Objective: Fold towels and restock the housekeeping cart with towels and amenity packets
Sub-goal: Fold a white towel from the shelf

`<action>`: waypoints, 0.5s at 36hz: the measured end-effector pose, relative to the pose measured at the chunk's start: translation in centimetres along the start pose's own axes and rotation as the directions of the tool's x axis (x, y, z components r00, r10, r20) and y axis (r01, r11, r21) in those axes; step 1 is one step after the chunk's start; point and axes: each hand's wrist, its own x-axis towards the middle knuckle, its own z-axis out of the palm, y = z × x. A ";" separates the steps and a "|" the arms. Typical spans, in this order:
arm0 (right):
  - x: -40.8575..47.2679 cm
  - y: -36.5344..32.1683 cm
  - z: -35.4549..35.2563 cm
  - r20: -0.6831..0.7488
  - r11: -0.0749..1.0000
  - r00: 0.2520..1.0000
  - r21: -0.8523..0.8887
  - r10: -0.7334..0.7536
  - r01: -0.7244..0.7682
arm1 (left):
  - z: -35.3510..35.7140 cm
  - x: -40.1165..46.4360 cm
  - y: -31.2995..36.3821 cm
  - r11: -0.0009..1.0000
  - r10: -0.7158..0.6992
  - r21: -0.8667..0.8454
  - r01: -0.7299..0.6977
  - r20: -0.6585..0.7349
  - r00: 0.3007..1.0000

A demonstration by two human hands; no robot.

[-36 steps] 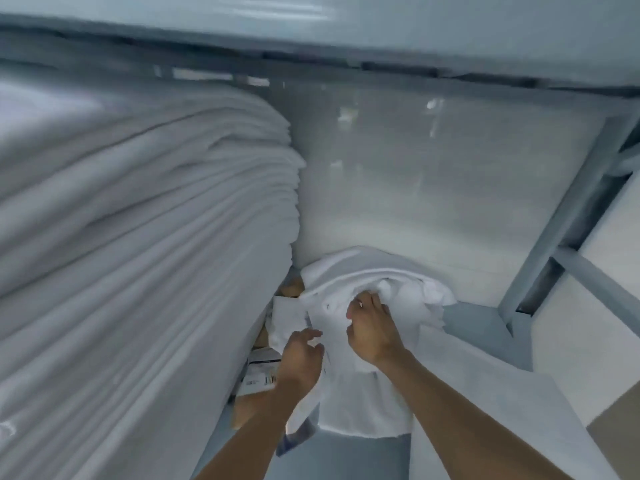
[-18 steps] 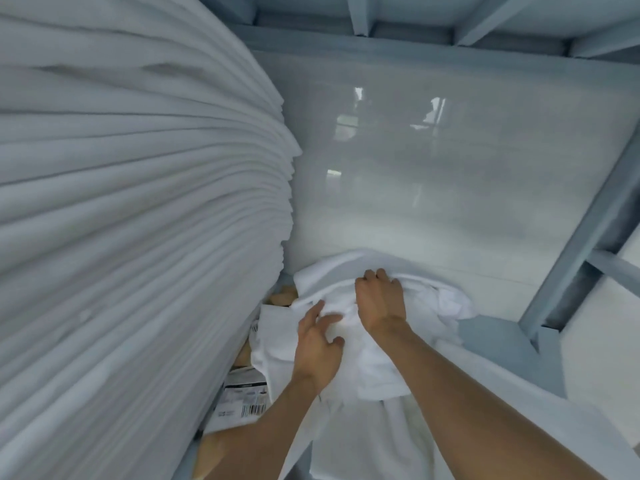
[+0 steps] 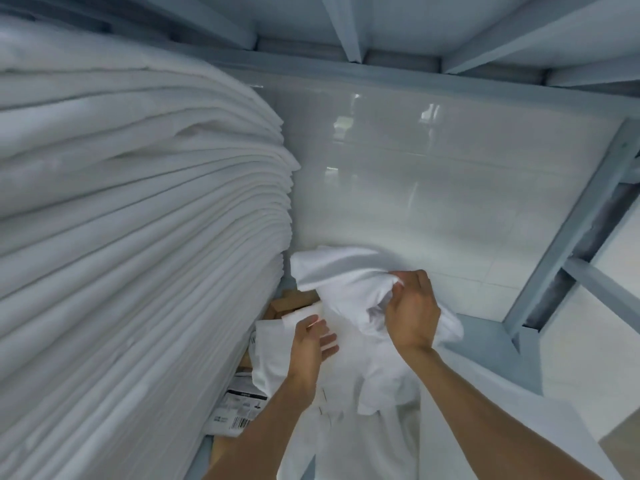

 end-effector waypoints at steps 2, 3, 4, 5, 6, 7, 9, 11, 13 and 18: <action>-0.3 0.1 -1.8 -0.059 0.995 0.997 0.083 0.052 -0.047 | 0.5 -1.1 1.0 0.988 -0.078 -0.132 0.083 0.049 0.996; -0.6 0.3 -2.7 -0.079 0.987 0.992 0.134 0.103 -0.092 | 0.9 -1.7 1.7 0.980 -0.099 -0.163 0.113 0.087 0.991; -1.0 0.5 -3.7 -0.095 0.972 0.982 0.186 0.161 -0.142 | 1.2 -2.4 2.3 0.975 -0.117 -0.172 0.138 0.124 0.985; -1.7 0.8 -4.7 -0.120 0.958 0.971 0.225 0.208 -0.177 | 1.6 -3.0 3.0 0.974 -0.127 -0.169 0.153 0.158 0.979; -2.4 1.3 -5.7 -0.157 0.949 0.959 0.251 0.237 -0.193 | 2.0 -3.6 3.6 0.973 -0.127 -0.167 0.160 0.190 0.974; -3.5 1.7 -6.8 -0.191 0.942 0.948 0.271 0.254 -0.198 | 2.5 -4.3 4.2 0.973 -0.118 -0.167 0.158 0.223 0.968; -6.0 2.6 -8.6 -0.194 0.933 0.948 0.309 0.251 -0.184 | 3.6 -5.8 5.3 0.973 -0.095 -0.170 0.153 0.309 0.946; -8.9 3.6 -10.0 -0.115 0.935 0.969 0.308 0.219 -0.175 | 4.8 -7.3 6.1 0.976 -0.113 -0.134 0.172 0.367 0.923; -11.4 4.4 -11.0 -0.027 0.960 0.984 0.226 0.178 -0.167 | 5.7 -8.5 6.3 0.986 -0.160 -0.012 0.168 0.244 0.956; -13.8 4.1 -12.4 0.238 0.978 0.954 0.060 0.182 -0.202 | 5.3 -10.0 4.3 0.948 -0.120 0.286 0.140 -0.089 0.989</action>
